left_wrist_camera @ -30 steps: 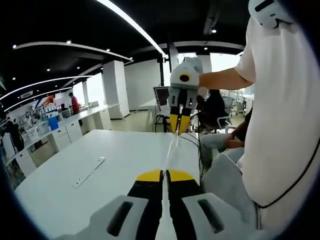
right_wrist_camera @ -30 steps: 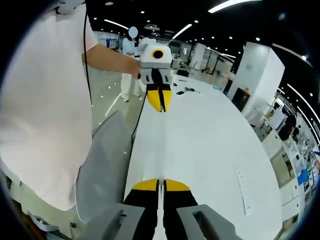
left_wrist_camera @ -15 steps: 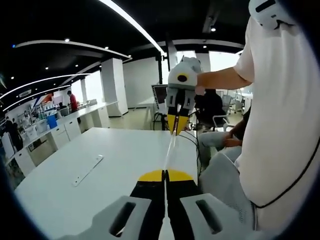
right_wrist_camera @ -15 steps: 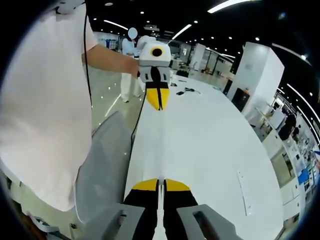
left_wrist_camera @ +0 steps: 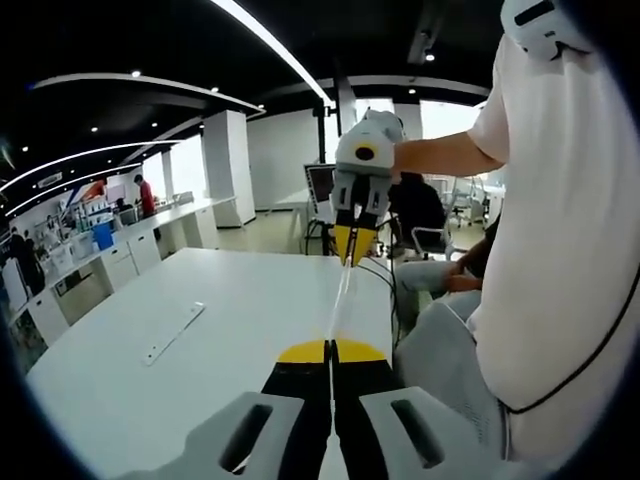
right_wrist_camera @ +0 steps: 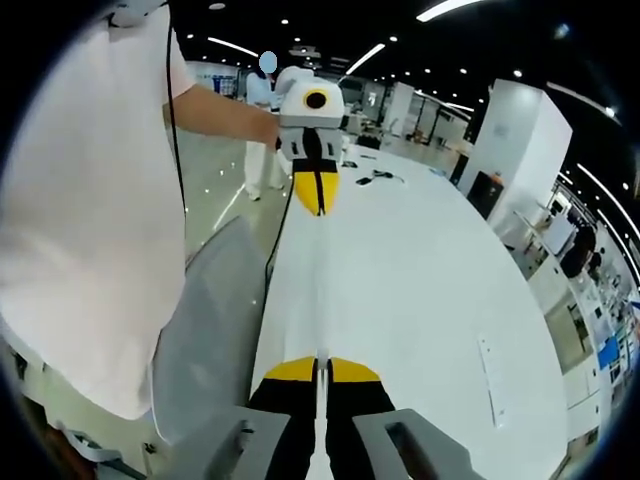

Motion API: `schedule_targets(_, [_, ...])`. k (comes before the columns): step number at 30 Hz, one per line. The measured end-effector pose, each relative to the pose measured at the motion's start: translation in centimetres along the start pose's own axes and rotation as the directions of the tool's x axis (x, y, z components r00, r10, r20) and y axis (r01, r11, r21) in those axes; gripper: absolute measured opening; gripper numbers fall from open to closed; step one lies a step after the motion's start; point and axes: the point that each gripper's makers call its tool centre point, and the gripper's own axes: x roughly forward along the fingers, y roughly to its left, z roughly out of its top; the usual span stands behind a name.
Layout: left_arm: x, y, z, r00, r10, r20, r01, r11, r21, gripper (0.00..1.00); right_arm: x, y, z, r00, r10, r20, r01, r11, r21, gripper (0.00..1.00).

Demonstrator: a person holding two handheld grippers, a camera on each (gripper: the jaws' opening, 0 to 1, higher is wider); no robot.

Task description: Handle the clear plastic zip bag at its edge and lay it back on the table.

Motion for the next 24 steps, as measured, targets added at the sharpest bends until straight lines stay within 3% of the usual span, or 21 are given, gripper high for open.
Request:
schedule_targets(14, [-0.49,0.33,-0.38,1.000,0.008,-0.002,-0.008,1.000,-0.008,0.00,-0.12,-0.14,-0.25,1.000,-0.003,-0.004,0.003,1.000,0.013,0.00])
schedule_targets(24, [-0.53,0.44,0.47,1.000,0.010,0.013,-0.010,1.000,-0.001,0.00,0.15,0.06,-0.33,1.000,0.003,-0.005,-0.003,0.999,0.043,0.02])
